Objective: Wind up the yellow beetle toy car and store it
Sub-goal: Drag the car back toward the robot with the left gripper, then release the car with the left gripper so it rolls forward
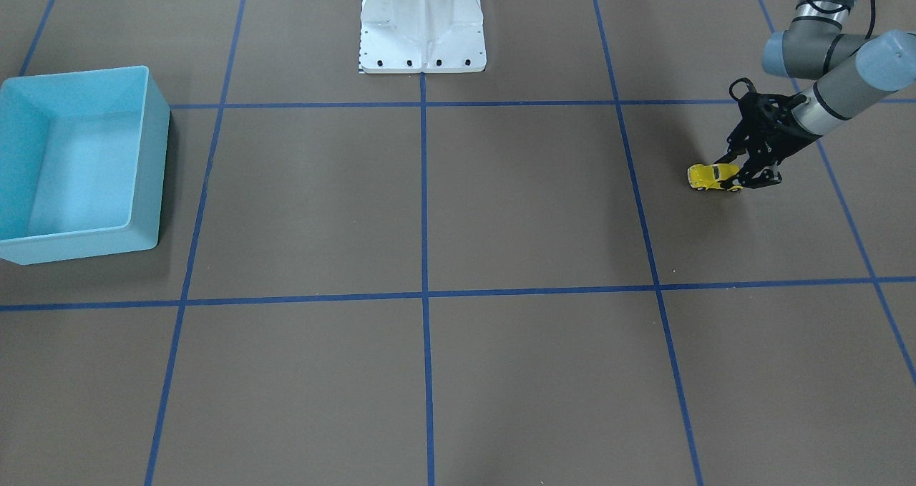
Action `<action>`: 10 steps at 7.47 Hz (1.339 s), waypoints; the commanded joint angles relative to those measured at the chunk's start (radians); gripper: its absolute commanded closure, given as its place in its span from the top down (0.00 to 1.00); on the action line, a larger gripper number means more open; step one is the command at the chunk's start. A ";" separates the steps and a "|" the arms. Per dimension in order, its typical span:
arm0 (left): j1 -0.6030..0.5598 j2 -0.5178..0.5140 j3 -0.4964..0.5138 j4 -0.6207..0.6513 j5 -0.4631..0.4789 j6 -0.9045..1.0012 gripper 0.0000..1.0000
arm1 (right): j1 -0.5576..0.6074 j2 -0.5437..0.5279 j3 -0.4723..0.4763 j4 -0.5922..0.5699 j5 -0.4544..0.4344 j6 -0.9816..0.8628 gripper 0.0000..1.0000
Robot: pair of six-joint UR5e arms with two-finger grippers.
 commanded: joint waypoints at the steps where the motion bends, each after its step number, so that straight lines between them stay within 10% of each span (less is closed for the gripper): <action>1: -0.006 0.002 0.004 -0.002 -0.004 0.000 0.10 | 0.000 0.000 0.000 0.000 0.000 0.000 1.00; 4: -0.007 0.010 0.009 -0.015 -0.010 0.000 0.10 | 0.000 0.000 0.000 -0.002 0.000 0.000 1.00; 5: -0.009 0.012 0.010 -0.016 -0.010 0.000 0.24 | 0.000 0.000 0.000 -0.002 0.000 0.000 1.00; 7: -0.010 0.010 0.009 -0.024 -0.008 0.000 1.00 | 0.000 0.000 0.000 0.000 0.000 0.000 1.00; 10: -0.012 0.010 0.010 -0.033 -0.008 -0.002 1.00 | 0.000 0.000 0.000 -0.002 0.000 0.000 1.00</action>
